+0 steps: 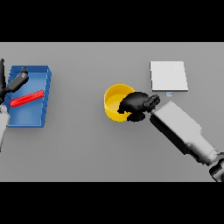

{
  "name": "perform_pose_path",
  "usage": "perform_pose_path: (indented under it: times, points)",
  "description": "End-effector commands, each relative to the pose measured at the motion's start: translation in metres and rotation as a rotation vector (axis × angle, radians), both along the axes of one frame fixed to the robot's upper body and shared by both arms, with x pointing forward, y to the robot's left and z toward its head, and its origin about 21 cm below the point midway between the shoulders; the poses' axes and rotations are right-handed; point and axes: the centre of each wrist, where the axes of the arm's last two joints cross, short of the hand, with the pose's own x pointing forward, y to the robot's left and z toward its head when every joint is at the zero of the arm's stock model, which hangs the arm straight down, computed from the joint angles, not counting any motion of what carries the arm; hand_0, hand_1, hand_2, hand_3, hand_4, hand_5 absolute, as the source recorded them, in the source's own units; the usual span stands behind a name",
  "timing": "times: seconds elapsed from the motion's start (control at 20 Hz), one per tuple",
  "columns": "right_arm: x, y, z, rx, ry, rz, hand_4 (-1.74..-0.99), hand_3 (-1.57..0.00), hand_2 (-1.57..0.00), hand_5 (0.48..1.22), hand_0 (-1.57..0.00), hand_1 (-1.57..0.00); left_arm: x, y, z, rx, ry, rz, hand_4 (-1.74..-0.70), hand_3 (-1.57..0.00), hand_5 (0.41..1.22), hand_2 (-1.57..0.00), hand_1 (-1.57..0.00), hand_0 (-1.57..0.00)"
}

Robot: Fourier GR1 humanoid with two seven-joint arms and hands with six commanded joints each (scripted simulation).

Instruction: Pick up the red beaker and tilt it to pour out 1 green nut into yellow bowl. Pick up the yellow bowl and place it on the metallic measuring scale.

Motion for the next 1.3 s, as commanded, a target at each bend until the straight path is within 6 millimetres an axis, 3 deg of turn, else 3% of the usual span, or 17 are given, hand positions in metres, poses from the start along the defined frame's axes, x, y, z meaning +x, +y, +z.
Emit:
perform_pose_path:
  times: [0.0,0.15,0.35,0.7,0.85,0.95,1.25]
  points:
    - [-0.001,-0.001,0.0,-0.007,-0.004,0.001,-1.681,-1.27,-1.25,1.18,-1.42,-1.42,-0.002,-0.001,-0.001,0.006,0.003,-0.008,-0.74,0.0,0.69,0.0,0.0,0.0]
    - [-0.003,-0.003,0.001,0.005,-0.005,-0.013,-1.71,-1.39,-1.29,1.2,-1.49,-1.49,-0.001,-0.001,-0.001,0.018,0.002,-0.004,-0.74,0.0,0.688,0.0,0.0,0.0]
    - [-0.004,-0.006,0.007,0.017,-0.035,-0.015,-1.728,-1.38,-1.33,1.212,-1.54,-1.54,-0.001,0.002,0.004,0.023,0.001,-0.003,-0.73,0.0,0.687,0.0,0.0,0.0]
    - [0.001,-0.013,0.056,0.034,-0.119,-0.063,-1.738,-1.26,-1.41,1.219,-1.56,-1.56,0.001,-0.002,0.005,0.021,-0.009,-0.007,-0.74,0.0,0.696,0.0,0.0,0.0]
    - [0.008,-0.026,0.071,0.042,-0.155,-0.099,-1.74,-1.27,-1.44,1.22,-1.57,-1.57,-0.002,0.002,0.006,0.031,-0.02,0.002,-0.74,0.0,0.697,0.0,0.0,0.0]
    - [0.013,-0.035,0.075,0.057,-0.165,-0.112,-1.74,-1.38,-1.44,1.22,-1.57,-1.57,-0.001,0.002,0.007,0.023,-0.019,-0.001,-0.75,0.0,0.697,0.0,0.0,0.0]
    - [0.034,-0.073,0.089,0.063,-0.245,-0.25,-1.741,-1.23,-1.52,1.221,-1.57,-1.57,-0.002,0.003,0.004,0.024,0.001,0.011,-0.74,0.0,0.71,0.0,0.0,0.0]
